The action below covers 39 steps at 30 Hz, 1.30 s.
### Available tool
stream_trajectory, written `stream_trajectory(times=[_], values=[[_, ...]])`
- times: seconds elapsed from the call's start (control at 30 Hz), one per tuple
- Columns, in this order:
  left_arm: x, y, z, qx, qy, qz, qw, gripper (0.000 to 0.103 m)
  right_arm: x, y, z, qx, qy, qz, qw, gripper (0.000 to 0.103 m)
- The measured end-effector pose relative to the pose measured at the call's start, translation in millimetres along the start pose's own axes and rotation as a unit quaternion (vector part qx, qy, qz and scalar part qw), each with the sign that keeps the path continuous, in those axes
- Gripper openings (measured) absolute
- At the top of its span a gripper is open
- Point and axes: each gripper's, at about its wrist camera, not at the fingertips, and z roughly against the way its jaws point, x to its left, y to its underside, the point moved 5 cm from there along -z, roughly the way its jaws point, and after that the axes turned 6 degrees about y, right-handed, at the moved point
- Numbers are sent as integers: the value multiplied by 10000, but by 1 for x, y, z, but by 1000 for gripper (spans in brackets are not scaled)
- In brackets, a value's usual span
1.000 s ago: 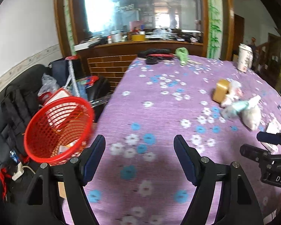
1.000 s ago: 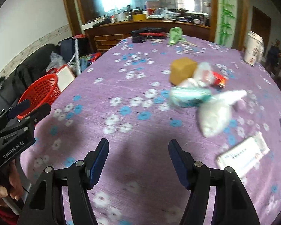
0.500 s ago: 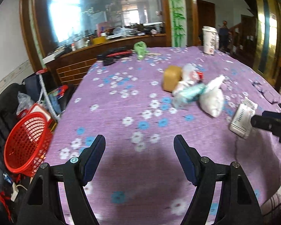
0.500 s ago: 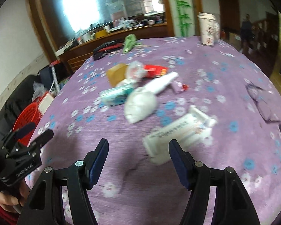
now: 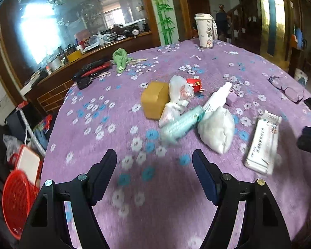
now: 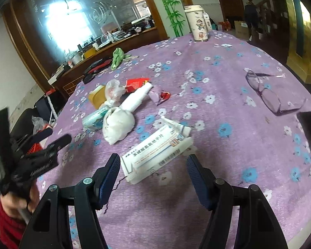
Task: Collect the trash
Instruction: 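Grasp the teal tube with the left gripper, then grasp the white medicine box with the right gripper while the left gripper holds the tube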
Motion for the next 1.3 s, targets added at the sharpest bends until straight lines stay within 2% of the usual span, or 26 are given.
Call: stream_trajectory(times=[0.13,0.23,0.3,0.33,0.4,0.47,0.5,0.57,0.67,0.77,0.87,0.97,1.03,1.13,1.2,1.3], values=[[-11,-10,-25,86,57,-282,9995,71,-8,-2,-3,55,-36,-90,9999,71],[-20,-15,-36,149,137,-483,9986,62,-14,-2,-5,71,-50,-162,9998,71],[-25,-17,-43,190,153,-591,9980,47,-17,-2,-8,117,-70,-240,9996,71],[-26,-19,-48,229,155,-615,9977,43,-18,-1,-8,142,-77,-268,9995,71],[-27,-20,-56,285,171,-558,9979,33,-20,-1,-12,187,-80,-312,9993,71],[-25,-19,-64,331,230,-422,9983,30,-21,-3,-15,198,-36,-302,9993,71],[-24,-19,-66,311,256,-357,9986,23,-21,-5,-16,173,-12,-275,9995,71],[-22,-17,-66,283,346,-208,9988,18,-23,-11,-19,125,83,-208,9997,71],[-19,-11,-60,243,401,-1,9989,13,-26,-22,-25,28,160,-86,9998,71],[-14,-5,-47,223,525,277,9980,13,-26,-30,-35,-4,162,88,9998,70],[-13,5,-32,167,711,452,9963,13,-23,-35,-47,25,39,240,9997,61],[-14,17,-19,142,796,514,9954,13,-18,-35,-61,162,-67,349,9992,46],[-13,25,-12,152,842,571,9947,13,-12,-31,-64,214,-44,535,9983,25],[-8,37,-1,124,818,691,9942,13,-5,-23,-60,250,-100,653,9975,13],[-4,42,3,118,785,771,9939,13,-1,-17,-52,228,-197,650,9974,8],[1,49,7,102,722,870,9935,13,4,-9,-38,169,-313,575,9977,6]])
